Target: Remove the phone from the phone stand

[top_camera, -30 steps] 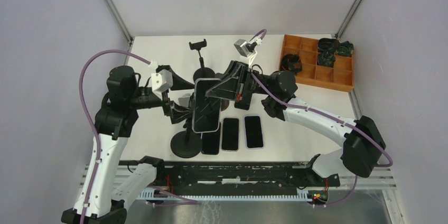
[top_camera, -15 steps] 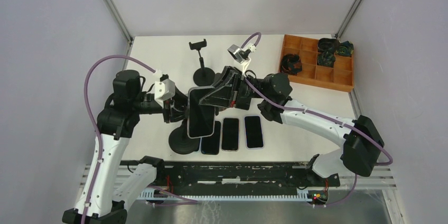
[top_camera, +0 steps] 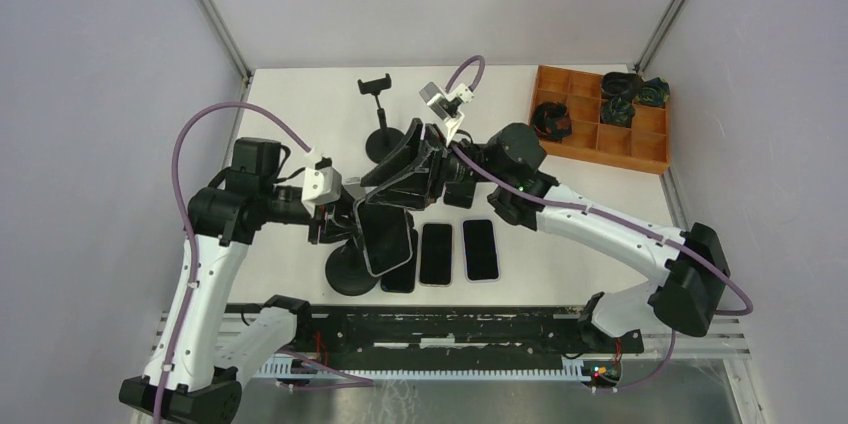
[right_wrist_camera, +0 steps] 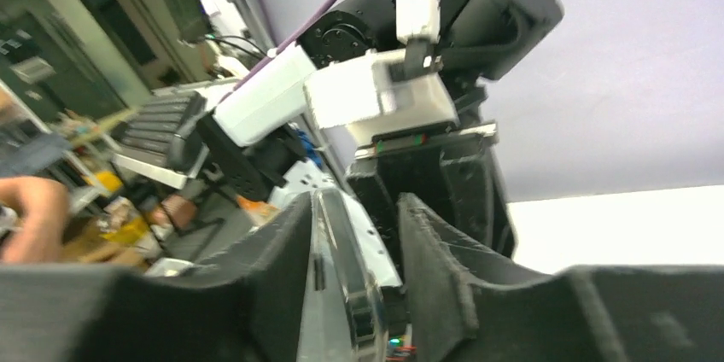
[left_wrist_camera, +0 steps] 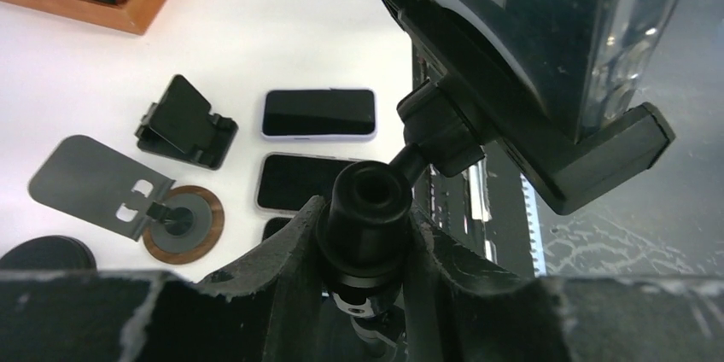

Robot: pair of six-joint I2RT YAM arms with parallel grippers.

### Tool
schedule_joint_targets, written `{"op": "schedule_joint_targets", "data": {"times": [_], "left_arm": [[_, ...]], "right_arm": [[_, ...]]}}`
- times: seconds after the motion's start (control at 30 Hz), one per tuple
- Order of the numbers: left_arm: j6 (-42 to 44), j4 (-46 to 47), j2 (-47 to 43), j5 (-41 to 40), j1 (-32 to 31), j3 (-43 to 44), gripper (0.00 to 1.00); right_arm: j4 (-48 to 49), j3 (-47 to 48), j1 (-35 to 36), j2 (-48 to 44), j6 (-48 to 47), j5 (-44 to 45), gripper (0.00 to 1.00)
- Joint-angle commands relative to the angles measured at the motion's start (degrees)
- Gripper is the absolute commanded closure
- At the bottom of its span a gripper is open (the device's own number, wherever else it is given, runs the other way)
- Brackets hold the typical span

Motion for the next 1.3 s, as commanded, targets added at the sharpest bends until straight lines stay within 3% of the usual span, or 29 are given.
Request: {"op": "schedule_joint_targets", "data": {"times": [0.0,0.13,0.27,0.57,0.8,1.07,1.27], "left_arm": [[11.2,-8.4,-0.2,5.5,-0.4,4.2,0.98],[13.9,-9.9,-0.1,5.6,-0.4,5.5,0.98],[13.2,-10.1,0.0,7.0,-0.4,6.6,0.98],[13.7,-10.2,0.4,6.4,-0.4,6.4,0.98],[13.5,-10.6,0.4,6.3,-0.4,7.3,0.98],[13.6,-10.9,0.6,6.4,-0.4,7.5,0.98],[16.7,-13.5,1.1,5.8,-0.4,6.7,0.98]], "right_arm": [[-13.6,6.0,-1.0,-2.7,-15.2,-2.9,0.46],[-19.0,6.8,-1.6,-3.7,-21.3,-7.2,0.33],[-17.1,6.5,-2.0,-3.6,-20.7,-13.2,0.29],[-1.9,2.9,-0.5,-2.1,-8.0,-17.8,0.34],[-4.1,4.7,1.8,-0.2,-9.7,-19.0,0.39],[-7.9,6.3,2.1,1.5,-11.8,-19.8,0.54],[-3.7,7.6,2.1,2.3,-8.7,-19.7,0.8]]}}
